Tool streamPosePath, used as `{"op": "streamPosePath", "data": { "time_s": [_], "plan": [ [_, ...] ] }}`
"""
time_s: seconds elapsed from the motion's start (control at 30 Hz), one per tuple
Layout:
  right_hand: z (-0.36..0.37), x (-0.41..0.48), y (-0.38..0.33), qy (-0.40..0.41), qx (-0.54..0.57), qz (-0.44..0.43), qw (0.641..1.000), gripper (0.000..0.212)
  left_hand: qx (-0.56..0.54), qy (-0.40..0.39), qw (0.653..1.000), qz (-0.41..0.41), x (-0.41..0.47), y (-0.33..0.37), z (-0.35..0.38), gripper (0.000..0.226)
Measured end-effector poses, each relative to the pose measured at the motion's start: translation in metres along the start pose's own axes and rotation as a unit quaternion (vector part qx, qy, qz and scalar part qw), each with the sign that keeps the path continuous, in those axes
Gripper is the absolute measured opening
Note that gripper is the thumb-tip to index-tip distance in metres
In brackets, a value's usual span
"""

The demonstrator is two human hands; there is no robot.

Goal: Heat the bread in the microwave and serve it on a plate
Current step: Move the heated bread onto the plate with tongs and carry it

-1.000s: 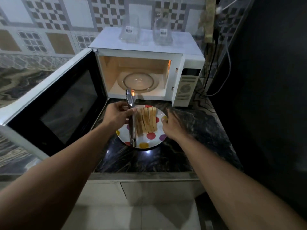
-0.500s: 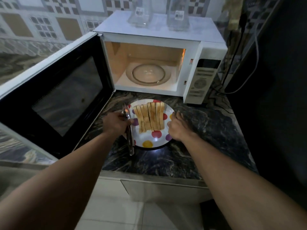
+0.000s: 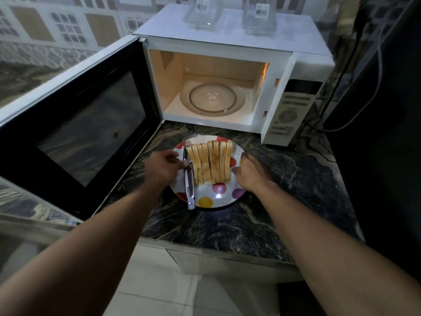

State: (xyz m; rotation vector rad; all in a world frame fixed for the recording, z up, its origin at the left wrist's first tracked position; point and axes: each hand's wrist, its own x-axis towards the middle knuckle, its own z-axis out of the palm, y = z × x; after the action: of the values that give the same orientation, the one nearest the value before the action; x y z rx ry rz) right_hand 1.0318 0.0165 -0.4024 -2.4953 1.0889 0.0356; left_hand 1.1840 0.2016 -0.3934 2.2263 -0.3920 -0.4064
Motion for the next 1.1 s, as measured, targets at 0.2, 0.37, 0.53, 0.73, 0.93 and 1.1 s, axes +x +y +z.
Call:
{"op": "streamPosePath", "data": {
  "time_s": [0.2,0.37,0.53,0.73,0.93,1.1],
  "plan": [
    [0.0,0.011,0.002,0.005,-0.016,0.007,1.0,0.055,0.113,0.035,0.993,0.01,0.001,-0.018,-0.009,0.035],
    [-0.002,0.022,0.002,-0.002,0.051,0.045,0.998,0.053,0.09,-0.038,0.995,-0.007,0.011,-0.019,-0.008,0.05],
    [0.001,0.026,0.013,0.002,0.182,0.061,0.981,0.057,-0.025,-0.064,0.996,-0.048,0.026,-0.034,-0.01,0.048],
    [0.001,0.015,0.026,0.013,0.329,0.055,0.942,0.048,-0.153,-0.09,0.982,-0.061,0.019,-0.024,-0.009,0.041],
    [0.001,0.005,0.03,0.032,0.407,0.023,0.913,0.057,-0.174,-0.074,0.981,-0.05,0.01,-0.013,-0.002,0.029],
    [-0.001,-0.003,0.026,0.032,0.482,0.003,0.875,0.049,-0.232,-0.061,0.97,-0.046,0.003,-0.008,-0.006,0.024]
  ]
}}
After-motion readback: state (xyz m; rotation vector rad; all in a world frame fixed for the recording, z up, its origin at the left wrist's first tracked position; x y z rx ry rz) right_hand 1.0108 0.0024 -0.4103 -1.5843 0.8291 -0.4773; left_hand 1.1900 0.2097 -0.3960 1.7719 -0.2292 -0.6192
